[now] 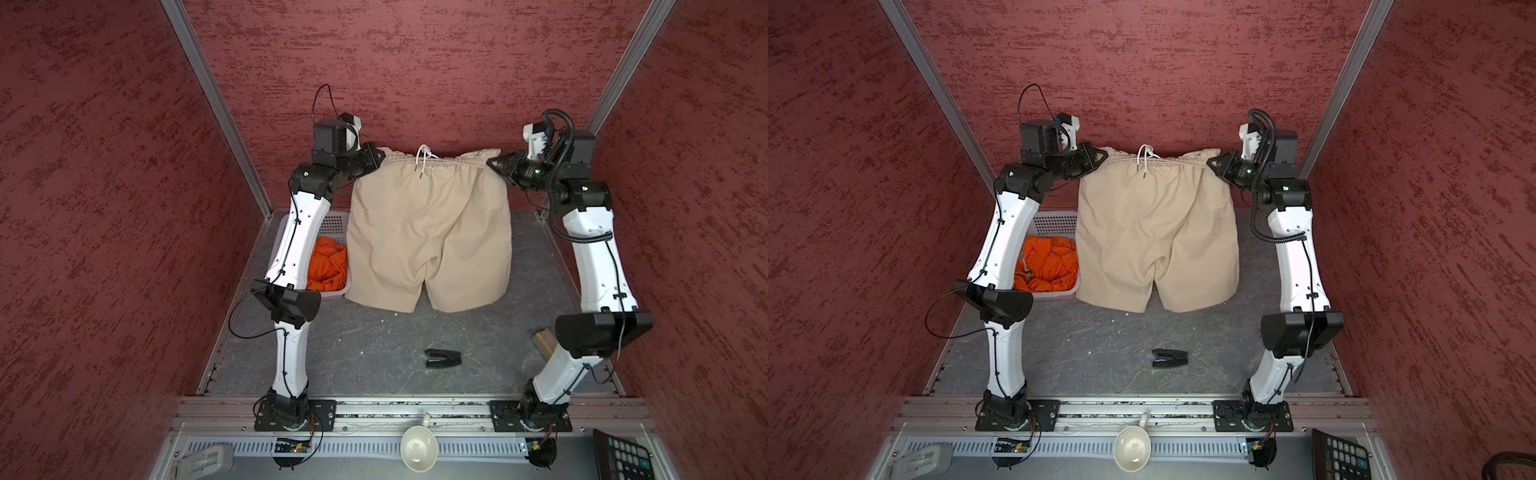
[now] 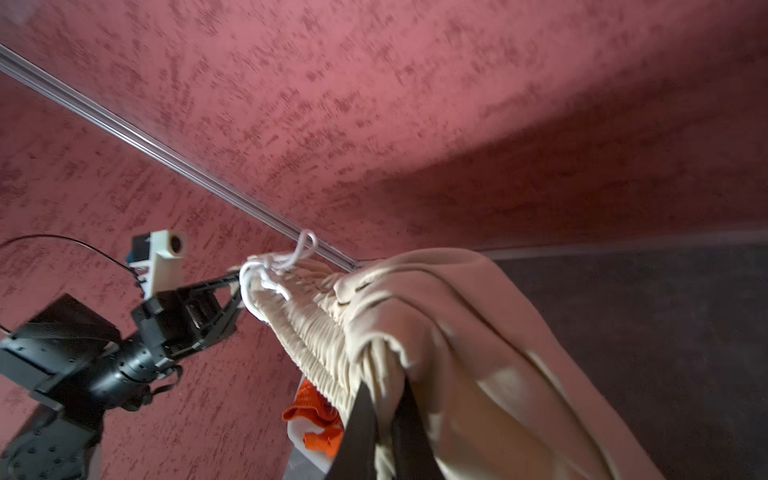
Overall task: Fold and stack the shorts
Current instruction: 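Lower the held waistband with both grippers, laying the shorts flat toward the robot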
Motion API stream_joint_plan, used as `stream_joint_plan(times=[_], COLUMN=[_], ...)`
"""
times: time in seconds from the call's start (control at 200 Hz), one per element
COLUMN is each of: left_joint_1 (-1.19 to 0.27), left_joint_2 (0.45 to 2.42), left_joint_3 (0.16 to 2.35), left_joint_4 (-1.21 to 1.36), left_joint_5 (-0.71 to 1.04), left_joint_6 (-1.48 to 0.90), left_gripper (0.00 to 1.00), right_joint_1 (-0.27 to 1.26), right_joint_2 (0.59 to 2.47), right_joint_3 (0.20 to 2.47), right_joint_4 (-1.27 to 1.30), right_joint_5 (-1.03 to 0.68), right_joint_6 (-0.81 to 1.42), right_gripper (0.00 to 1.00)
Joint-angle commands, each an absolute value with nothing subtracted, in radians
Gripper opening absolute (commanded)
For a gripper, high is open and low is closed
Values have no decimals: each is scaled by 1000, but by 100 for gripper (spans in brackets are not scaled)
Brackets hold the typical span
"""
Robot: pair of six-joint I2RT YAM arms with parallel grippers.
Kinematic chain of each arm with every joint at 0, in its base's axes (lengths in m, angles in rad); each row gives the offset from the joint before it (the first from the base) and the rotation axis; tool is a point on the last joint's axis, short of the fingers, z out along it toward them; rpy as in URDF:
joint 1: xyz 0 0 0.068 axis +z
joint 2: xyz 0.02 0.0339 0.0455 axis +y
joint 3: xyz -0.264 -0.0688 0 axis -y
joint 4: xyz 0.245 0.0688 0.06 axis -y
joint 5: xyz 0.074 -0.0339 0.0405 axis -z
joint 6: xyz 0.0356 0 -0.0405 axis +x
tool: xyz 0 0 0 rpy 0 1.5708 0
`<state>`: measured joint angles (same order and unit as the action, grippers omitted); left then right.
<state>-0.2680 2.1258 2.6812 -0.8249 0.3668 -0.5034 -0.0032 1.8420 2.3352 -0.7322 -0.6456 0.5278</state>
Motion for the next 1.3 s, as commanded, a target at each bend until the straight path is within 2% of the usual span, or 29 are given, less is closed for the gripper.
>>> stream_joint_plan(times=[0.0,0.055,0.125,0.21,0.306,0.421,0.581,0.756,1.007,1.077,1.122,1.172,1.222,1.293], left_joint_1=[-255,-281,-320,-359,-398,-439,-454,-489,-542,-553,-561,-570,-572,-572], left_joint_2=[2008,1925,1794,1641,1526,1484,1552,1697,1789,1787,1779,1767,1753,1724], left_joint_3=[2666,2540,2308,1980,1658,1373,1177,1182,1220,1209,1199,1192,1200,1236], left_joint_4=[-674,-636,-573,-478,-412,-420,-445,-569,-781,-819,-837,-855,-887,-945], left_joint_5=[395,395,378,353,326,295,286,307,285,297,303,314,321,328], left_joint_6=[-472,-418,-360,-363,-412,-461,-508,-482,-509,-506,-504,-502,-502,-500], left_gripper=[0,0,0,0,0,0,0,0,5,11,18,29,41,43], right_joint_1=[-28,-28,-28,-30,-60,-105,-121,-123,-123,-123,-123,-123,-123,-123], right_joint_2=[1821,1790,1700,1523,1309,1162,1121,1140,1185,1191,1192,1186,1175,1147], right_joint_3=[2591,2582,2439,2069,1614,1186,829,660,620,623,624,632,658,724], right_joint_4=[-833,-886,-935,-879,-690,-514,-421,-423,-594,-634,-657,-688,-736,-826], right_joint_5=[-603,-585,-536,-461,-449,-479,-492,-491,-400,-390,-391,-389,-376,-344], right_joint_6=[419,373,326,310,393,543,647,687,703,698,699,696,690,672], right_gripper=[0,0,0,0,0,0,0,0,3,11,22,35,44,49])
